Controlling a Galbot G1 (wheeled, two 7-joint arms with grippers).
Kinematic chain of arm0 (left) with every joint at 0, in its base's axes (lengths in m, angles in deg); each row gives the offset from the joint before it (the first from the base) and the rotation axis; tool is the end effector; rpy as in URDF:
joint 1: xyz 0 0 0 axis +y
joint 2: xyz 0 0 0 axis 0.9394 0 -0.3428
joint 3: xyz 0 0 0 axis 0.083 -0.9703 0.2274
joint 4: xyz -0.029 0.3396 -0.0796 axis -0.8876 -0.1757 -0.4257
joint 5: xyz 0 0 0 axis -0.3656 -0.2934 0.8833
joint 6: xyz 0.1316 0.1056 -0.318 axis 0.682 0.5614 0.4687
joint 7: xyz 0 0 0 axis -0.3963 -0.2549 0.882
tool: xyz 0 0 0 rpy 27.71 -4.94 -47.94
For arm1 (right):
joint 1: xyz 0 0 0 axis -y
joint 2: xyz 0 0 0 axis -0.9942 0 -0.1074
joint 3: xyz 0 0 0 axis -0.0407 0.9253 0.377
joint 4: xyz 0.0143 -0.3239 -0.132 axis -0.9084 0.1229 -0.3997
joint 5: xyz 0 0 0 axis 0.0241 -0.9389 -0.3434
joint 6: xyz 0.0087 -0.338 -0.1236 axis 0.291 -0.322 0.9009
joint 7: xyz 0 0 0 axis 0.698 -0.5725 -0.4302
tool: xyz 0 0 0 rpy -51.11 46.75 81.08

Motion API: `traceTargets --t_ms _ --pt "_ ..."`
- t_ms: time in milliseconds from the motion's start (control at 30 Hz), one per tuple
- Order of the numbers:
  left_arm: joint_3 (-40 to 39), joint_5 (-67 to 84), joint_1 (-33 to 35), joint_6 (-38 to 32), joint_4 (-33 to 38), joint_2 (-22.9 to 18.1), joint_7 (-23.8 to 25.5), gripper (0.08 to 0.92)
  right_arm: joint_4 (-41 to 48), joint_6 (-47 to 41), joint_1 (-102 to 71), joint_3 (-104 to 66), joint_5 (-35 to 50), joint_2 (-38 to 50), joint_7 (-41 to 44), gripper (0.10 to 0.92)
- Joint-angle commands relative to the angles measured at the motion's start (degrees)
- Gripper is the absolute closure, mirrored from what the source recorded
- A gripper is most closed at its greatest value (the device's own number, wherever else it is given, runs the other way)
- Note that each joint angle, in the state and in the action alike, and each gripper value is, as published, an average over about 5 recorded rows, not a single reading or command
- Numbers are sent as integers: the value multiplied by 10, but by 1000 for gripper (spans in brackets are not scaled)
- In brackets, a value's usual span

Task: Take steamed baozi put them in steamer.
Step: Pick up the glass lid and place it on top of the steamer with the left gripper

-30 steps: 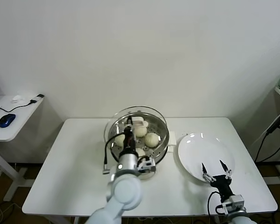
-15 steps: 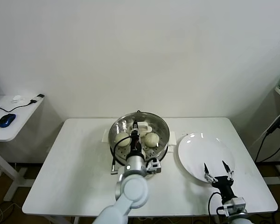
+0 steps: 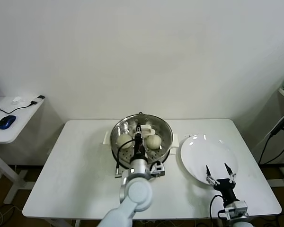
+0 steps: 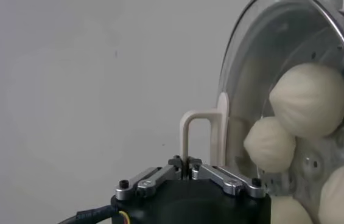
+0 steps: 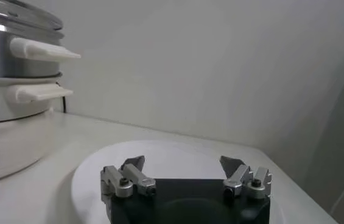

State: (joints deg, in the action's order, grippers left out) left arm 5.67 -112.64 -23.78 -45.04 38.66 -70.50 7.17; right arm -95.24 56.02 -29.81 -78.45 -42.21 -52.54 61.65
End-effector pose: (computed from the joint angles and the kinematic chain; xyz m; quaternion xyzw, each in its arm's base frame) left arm 0.2975 -0.1885 -0.2784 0.0147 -0.7340 -0.6785 0.0238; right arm 0.2032 -0.1313 -0.4250 0.0046 -0.9932 0.0912 0.0722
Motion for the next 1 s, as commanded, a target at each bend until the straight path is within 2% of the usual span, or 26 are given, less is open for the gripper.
traceTargets --t_ms 33,567,767,1000 --pt "6 10 1 9 -22 -5 -26 863 1 5 1 2 -3 -2 -1 203" --pt "13 -9 8 -9 -10 11 -29 851 3 11 2 6 -10 -4 2 203" --pt "1 16 1 -11 21 21 -14 706 -6 -4 -2 9 -6 1 -6 202" --pt "-7 112 21 -28 103 48 -14 498 -23 -16 -12 16 4 11 -14 203"
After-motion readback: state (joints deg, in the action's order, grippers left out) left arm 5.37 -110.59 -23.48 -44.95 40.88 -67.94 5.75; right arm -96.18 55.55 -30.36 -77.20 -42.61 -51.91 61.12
